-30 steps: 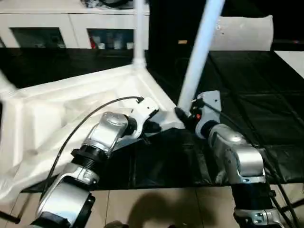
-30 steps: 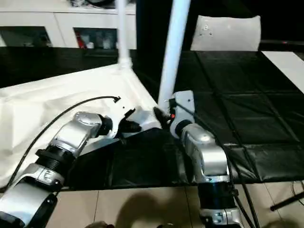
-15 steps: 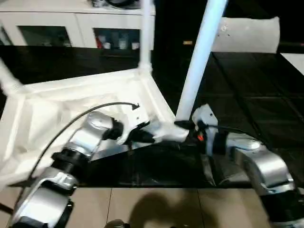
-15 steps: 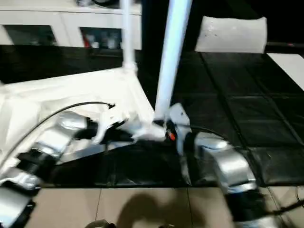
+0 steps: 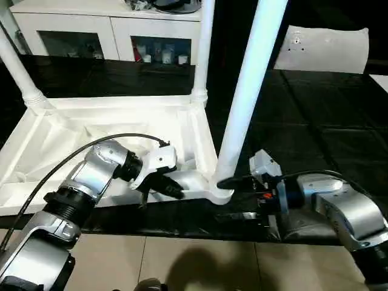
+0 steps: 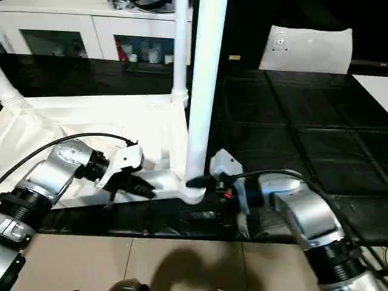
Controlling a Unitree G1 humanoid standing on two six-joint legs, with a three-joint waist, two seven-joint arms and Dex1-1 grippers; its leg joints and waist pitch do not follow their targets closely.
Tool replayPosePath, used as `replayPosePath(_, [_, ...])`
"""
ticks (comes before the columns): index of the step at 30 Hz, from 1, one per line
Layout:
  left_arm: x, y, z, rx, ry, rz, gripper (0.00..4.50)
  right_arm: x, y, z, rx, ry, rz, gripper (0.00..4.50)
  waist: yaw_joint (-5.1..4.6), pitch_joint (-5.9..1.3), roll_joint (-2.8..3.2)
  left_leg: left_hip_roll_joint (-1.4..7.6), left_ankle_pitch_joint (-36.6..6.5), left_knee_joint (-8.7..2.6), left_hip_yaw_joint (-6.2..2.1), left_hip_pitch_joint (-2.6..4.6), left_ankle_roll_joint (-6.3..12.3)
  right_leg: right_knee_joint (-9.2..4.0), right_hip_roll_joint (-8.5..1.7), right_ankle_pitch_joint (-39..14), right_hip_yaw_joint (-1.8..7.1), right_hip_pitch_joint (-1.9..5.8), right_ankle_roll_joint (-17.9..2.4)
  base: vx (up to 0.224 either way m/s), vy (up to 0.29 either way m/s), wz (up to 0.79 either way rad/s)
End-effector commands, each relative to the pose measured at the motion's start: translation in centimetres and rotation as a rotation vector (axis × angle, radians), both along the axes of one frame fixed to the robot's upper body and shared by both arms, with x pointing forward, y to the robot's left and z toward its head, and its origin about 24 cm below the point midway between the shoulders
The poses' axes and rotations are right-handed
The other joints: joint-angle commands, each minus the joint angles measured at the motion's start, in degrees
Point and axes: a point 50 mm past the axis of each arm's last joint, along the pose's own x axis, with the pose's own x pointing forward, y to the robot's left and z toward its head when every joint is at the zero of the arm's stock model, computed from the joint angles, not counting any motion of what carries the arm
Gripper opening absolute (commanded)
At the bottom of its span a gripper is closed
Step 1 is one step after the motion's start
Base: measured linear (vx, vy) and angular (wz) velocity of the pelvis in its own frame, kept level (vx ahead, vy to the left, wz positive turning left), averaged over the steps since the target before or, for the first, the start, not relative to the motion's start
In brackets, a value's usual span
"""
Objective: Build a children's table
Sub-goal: Rotate leg to tighten
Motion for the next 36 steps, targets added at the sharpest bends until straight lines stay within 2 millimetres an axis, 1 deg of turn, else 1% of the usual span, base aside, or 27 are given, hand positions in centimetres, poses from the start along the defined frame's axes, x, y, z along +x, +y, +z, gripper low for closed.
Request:
replayPosePath(1, [-0.8, -1.6, 0.7, -0.018, 0.021, -0.178, 0.0, 0.5, -0.6, 0.5, -0.029, -0.011, -0.016, 3.57, -0.18, -3.85, -0.15, 4.98, -8.5, -3.9, -2.03, 1.12, 2.47, -4.55, -7.06, -16.3, 4.6, 2.66, -7.6, 0.0, 0.0, 0.0])
replayPosePath(3, [-0.8, -1.5, 0.8, -0.014, 0.025, -0.187, 0.0, 0.6, -0.8, 0.6, -0.038, -0.014, -0.021, 3.28, 0.05, -3.85, -0.06, 5.06, -8.8, -3.96, -2.11, 1.2, 2.27, -4.58, -7.04, -16.7, 4.56, 2.58, -7.4, 0.0, 0.0, 0.0])
replayPosePath(4, [-0.8, -1.5, 0.8, -0.013, 0.026, -0.187, 0.0, 0.7, -0.9, 0.6, -0.037, -0.015, -0.024, 3.21, 0.05, -3.85, -0.06, 5.06, -8.8, -3.96, -2.11, 1.2, 2.27, -4.58, -7.04, -16.7, 4.56, 2.58, -7.4, 0.0, 0.0, 0.0])
replayPosePath(5, [-0.8, -1.5, 0.8, -0.011, 0.027, -0.189, 0.0, 0.8, -1.1, 0.7, -0.035, -0.018, -0.032, 3.21, 0.33, -3.89, 0.19, 5.08, -8.8, -3.95, -2.13, 1.24, 2.02, -4.53, -7.12, -16.5, 4.58, 2.57, -7.4, 0.0, 0.0, 0.0])
replayPosePath(7, [-0.8, -1.4, 0.8, -0.008, 0.025, -0.191, 0.0, 0.9, -1.3, 0.9, -0.037, -0.021, -0.03, 2.92, 0.4, -3.95, 0.07, 5.09, -8.9, -3.95, -2.11, 1.26, 1.83, -4.51, -7.0, -16.0, 4.58, 2.57, -7.5, 0.0, 0.0, 0.0])
replayPosePath(8, [-0.8, -1.4, 0.8, -0.008, 0.025, -0.191, 0.0, 0.9, -1.4, 1.0, -0.038, -0.021, -0.027, 2.82, 0.46, -3.97, 0.14, 5.07, -8.9, -3.94, -2.13, 1.24, 1.8, -4.48, -7.03, -15.8, 4.57, 2.63, -7.5, 0.0, 0.0, 0.0])
replayPosePath(9, [-0.7, -1.4, 0.8, -0.006, 0.013, -0.188, 0.0, 0.9, -1.6, 1.2, -0.044, -0.035, -0.033, 2.75, 0.5, -3.99, -0.12, 5.12, -8.6, -3.96, -2.14, 1.19, 1.88, -4.42, -7.0, -15.2, 4.57, 2.68, -7.6, 0.0, 0.0, 0.0])
replayPosePath(11, [-0.4, -1.2, 0.6, 0.0, -0.024, -0.167, 0.0, 0.8, -2.5, 1.8, -0.065, -0.048, -0.049, 2.75, 0.59, -4.0, 0.17, 5.05, -8.3, -3.86, -2.1, 1.19, 2.07, -4.35, -6.96, -14.6, 4.59, 2.65, -7.7, 0.0, 0.0, 0.0])
replayPosePath(13, [-0.2, -1.1, 0.5, 0.005, -0.034, -0.162, 0.0, 0.6, -3.0, 1.9, -0.069, -0.041, -0.057, 2.75, 0.71, -3.99, 0.0, 5.0, -8.3, -3.84, -2.08, 1.13, 2.19, -4.4, -6.98, -14.9, 4.58, 2.77, -7.4, 0.0, 0.0, 0.0])
replayPosePath(15, [-0.2, -1.0, 0.5, 0.012, -0.038, -0.166, 0.0, 0.4, -3.7, 1.9, -0.073, -0.037, -0.071, 2.99, 0.89, -3.93, -0.02, 4.99, -9.1, -3.84, -2.06, 1.22, 2.13, -4.72, -7.11, -16.8, 4.57, 2.74, -6.8, 0.0, 0.0, 0.0])
replayPosePath(16, [-0.2, -1.0, 0.5, 0.011, -0.037, -0.166, 0.0, 0.3, -3.7, 1.9, -0.075, -0.036, -0.072, 3.07, 0.89, -3.93, -0.02, 4.99, -9.1, -3.84, -2.06, 1.22, 2.13, -4.72, -7.11, -16.8, 4.57, 2.74, -6.8, 0.0, 0.0, 0.0])
replayPosePath(17, [-0.2, -0.9, 0.5, 0.012, -0.039, -0.169, 0.0, 0.2, -4.2, 2.0, -0.082, -0.038, -0.08, 3.1, 0.94, -3.87, 0.13, 4.95, -9.5, -3.88, -2.07, 1.28, 2.05, -4.91, -7.0, -17.9, 4.46, 2.68, -6.5, 0.0, 0.0, 0.0])
replayPosePath(19, [-0.3, -0.9, 0.5, 0.012, -0.041, -0.173, 0.0, 0.3, -4.4, 2.3, -0.07, -0.059, -0.11, 3.32, 0.91, -3.93, 0.07, 4.94, -9.3, -3.87, -2.11, 1.22, 2.15, -4.85, -7.02, -17.9, 4.41, 2.73, -6.5, 0.0, 0.0, 0.0])
replayPosePath(22, [-0.3, -1.1, 0.7, 0.004, -0.043, -0.193, 0.0, 0.8, -3.9, 2.2, -0.067, -0.103, -0.132, 3.53, 0.67, -3.97, 0.02, 4.99, -9.1, -3.89, -2.13, 1.24, 2.0, -4.76, -7.01, -16.9, 4.39, 2.62, -7.1, 0.0, 0.0, 0.0])
replayPosePath(23, [-0.3, -1.1, 0.6, 0.008, -0.049, -0.2, 0.0, 1.0, -3.7, 2.1, -0.07, -0.119, -0.132, 3.63, 0.82, -4.06, 0.73, 4.98, -9.2, -3.86, -2.26, 1.25, 1.8, -4.59, -7.02, -16.6, 4.34, 2.62, -7.4, 0.0, 0.0, 0.0])
replayPosePath(24, [-0.3, -1.1, 0.6, 0.009, -0.051, -0.202, 0.0, 1.0, -3.6, 2.1, -0.071, -0.123, -0.133, 3.74, 0.6, -4.04, 0.36, 4.99, -9.6, -3.9, -2.19, 1.23, 1.61, -4.7, -6.91, -16.1, 4.33, 2.61, -7.5, 0.0, 0.0, 0.0])
replayPosePath(25, [-0.3, -1.2, 0.6, 0.012, -0.056, -0.209, 0.0, 1.2, -3.3, 1.9, -0.065, -0.134, -0.144, 3.74, 0.56, -4.08, -0.1, 5.0, -9.4, -3.9, -2.12, 1.32, 1.69, -4.64, -6.89, -15.7, 4.36, 2.64, -7.7, 0.0, 0.0, 0.0])
replayPosePath(26, [-0.4, -1.3, 0.7, 0.001, -0.052, -0.21, 0.0, 1.5, -2.8, 1.9, -0.048, -0.14, -0.155, 3.74, 0.53, -4.07, -0.24, 4.97, -8.9, -3.88, -2.07, 1.21, 1.82, -4.42, -6.94, -15.2, 4.42, 2.65, -8.0, 0.0, 0.0, 0.0])
replayPosePath(27, [-0.4, -1.5, 0.7, -0.001, -0.053, -0.218, 0.0, 1.6, -2.3, 1.7, -0.03, -0.132, -0.144, 3.74, 0.66, -4.11, 0.21, 4.97, -8.7, -3.83, -2.11, 1.26, 1.82, -4.36, -7.07, -15.1, 4.42, 2.61, -8.3, 0.0, 0.0, 0.0])
replayPosePath(28, [-0.4, -1.5, 0.7, 0.0, -0.052, -0.22, 0.0, 1.5, -2.1, 1.6, -0.022, -0.124, -0.128, 3.74, 0.62, -4.16, 0.01, 5.01, -8.3, -3.81, -2.04, 1.23, 2.03, -4.27, -6.96, -14.4, 4.4, 2.59, -8.4, 0.0, 0.0, 0.0])
replayPosePath(29, [-0.4, -1.5, 0.7, -0.001, -0.055, -0.218, 0.0, 1.5, -2.0, 1.5, -0.02, -0.122, -0.121, 3.74, 0.65, -4.15, 0.01, 5.08, -8.2, -3.8, -2.05, 1.24, 2.09, -4.21, -6.96, -14.1, 4.43, 2.61, -8.5, 0.0, 0.0, 0.0])
replayPosePath(31, [-0.3, -1.5, 0.7, 0.005, -0.066, -0.218, 0.0, 1.4, -1.6, 1.3, -0.011, -0.105, -0.1, 3.74, 0.78, -4.18, 0.29, 5.24, -8.1, -3.86, -2.14, 1.26, 2.14, -4.06, -6.92, -12.7, 4.46, 2.6, -8.7, 0.0, 0.0, 0.0])
replayPosePath(32, [-0.3, -1.5, 0.7, 0.007, -0.063, -0.22, 0.0, 1.3, -1.5, 1.1, -0.009, -0.099, -0.095, 3.74, 0.8, -4.15, 0.19, 5.22, -8.3, -3.88, -2.14, 1.22, 2.13, -4.08, -6.97, -12.7, 4.46, 2.65, -8.7, 0.0, 0.0, 0.0])
replayPosePath(33, [-0.4, -1.5, 0.6, 0.008, -0.056, -0.225, 0.0, 1.3, -1.3, 1.0, 0.001, -0.08, -0.089, 3.59, 0.88, -4.11, 0.5, 5.13, -8.8, -3.87, -2.14, 1.18, 1.95, -4.14, -7.13, -13.4, 4.47, 2.71, -8.7, 0.0, 0.0, 0.0])
replayPosePath(34, [-0.4, -1.5, 0.6, 0.008, -0.055, -0.226, 0.0, 1.3, -1.3, 0.9, 0.003, -0.075, -0.087, 3.49, 0.62, -4.04, -0.46, 5.07, -8.9, -3.9, -1.94, 1.14, 2.06, -4.34, -7.04, -14.0, 4.48, 2.72, -8.4, 0.0, 0.0, 0.0])
replayPosePath(35, [-0.5, -1.5, 0.6, 0.003, -0.054, -0.224, 0.0, 1.2, -1.1, 0.7, 0.004, -0.06, -0.08, 3.4, 0.79, -4.01, -0.19, 4.91, -8.8, -3.83, -2.02, 1.05, 2.03, -4.31, -7.21, -15.3, 4.48, 2.87, -8.1, 0.0, 0.0, 0.0])
replayPosePath(36, [-0.5, -1.5, 0.6, 0.0, -0.054, -0.221, 0.0, 1.2, -1.1, 0.7, 0.003, -0.057, -0.078, 3.37, 1.06, -4.04, 0.6, 4.93, -8.8, -3.8, -2.13, 1.08, 1.9, -4.37, -7.26, -15.8, 4.46, 2.79, -7.9, 0.0, 0.0, 0.0])
